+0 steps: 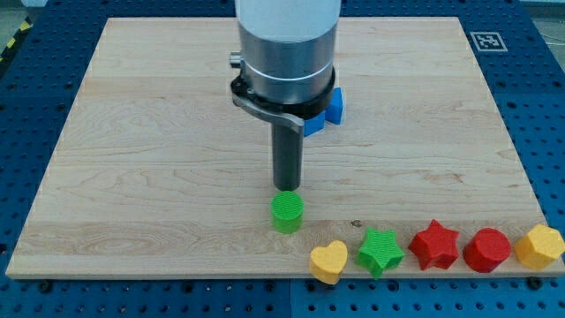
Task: Push the green circle left to the yellow heart
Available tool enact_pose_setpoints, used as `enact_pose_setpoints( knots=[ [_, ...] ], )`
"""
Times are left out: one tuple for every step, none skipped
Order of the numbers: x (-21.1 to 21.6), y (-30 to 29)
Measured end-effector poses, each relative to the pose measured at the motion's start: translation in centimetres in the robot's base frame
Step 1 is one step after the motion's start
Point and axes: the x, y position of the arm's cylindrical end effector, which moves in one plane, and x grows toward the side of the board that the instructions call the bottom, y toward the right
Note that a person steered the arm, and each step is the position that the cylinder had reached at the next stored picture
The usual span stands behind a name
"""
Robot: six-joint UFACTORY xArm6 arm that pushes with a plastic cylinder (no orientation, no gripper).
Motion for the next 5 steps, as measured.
enact_pose_setpoints(
  knots=[
    [0.0,0.4],
    [0.1,0.5],
    [0.1,0.4],
    [0.1,-0.8],
    [0.2,-1.5]
  ],
)
